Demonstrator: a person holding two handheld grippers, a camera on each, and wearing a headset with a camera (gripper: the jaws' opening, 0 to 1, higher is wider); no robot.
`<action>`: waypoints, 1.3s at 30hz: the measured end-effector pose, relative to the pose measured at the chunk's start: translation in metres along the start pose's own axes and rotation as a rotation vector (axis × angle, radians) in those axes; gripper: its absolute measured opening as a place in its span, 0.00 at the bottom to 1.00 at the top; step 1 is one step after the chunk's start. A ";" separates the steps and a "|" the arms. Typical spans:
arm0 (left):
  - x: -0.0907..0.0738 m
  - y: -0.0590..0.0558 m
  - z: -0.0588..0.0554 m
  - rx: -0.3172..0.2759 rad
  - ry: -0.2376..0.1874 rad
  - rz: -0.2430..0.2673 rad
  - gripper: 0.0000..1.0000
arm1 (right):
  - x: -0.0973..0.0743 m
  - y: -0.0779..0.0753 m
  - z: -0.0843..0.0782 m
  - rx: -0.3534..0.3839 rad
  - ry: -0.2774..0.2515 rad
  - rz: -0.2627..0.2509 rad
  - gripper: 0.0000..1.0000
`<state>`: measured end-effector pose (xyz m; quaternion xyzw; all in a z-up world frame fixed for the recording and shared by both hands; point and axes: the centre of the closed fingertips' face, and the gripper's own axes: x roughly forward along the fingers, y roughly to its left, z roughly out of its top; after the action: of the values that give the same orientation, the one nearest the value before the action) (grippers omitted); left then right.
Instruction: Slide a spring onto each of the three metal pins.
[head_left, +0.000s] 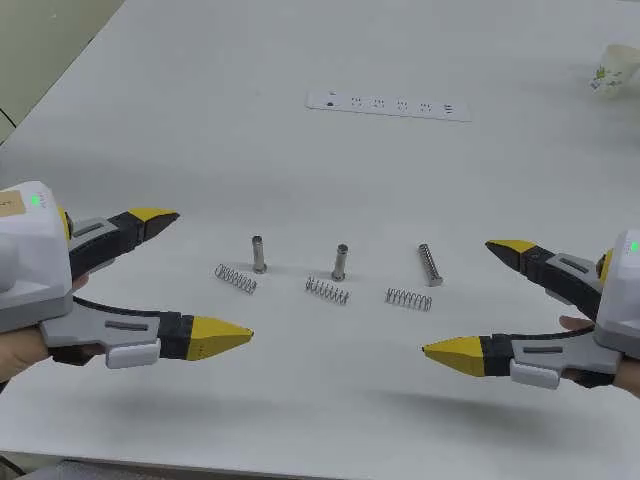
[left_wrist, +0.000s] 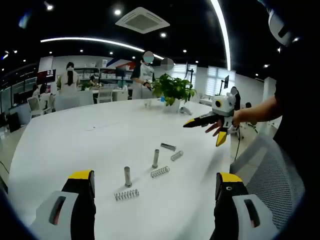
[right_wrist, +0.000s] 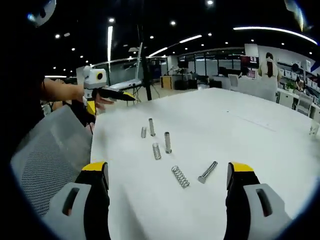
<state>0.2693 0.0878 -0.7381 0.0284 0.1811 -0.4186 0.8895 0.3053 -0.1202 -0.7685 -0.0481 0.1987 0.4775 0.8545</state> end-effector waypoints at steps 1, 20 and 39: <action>0.000 0.000 0.000 0.000 -0.001 0.001 0.98 | 0.001 -0.002 -0.001 0.011 0.005 -0.003 0.95; -0.002 0.006 -0.001 -0.017 -0.007 0.016 0.98 | 0.000 0.003 0.004 -0.014 0.016 0.023 0.94; 0.003 0.006 -0.001 -0.019 -0.006 0.009 0.98 | -0.005 0.009 0.001 -0.011 0.010 0.034 0.99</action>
<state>0.2751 0.0898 -0.7402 0.0194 0.1824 -0.4128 0.8922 0.2960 -0.1191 -0.7652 -0.0518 0.2014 0.4926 0.8450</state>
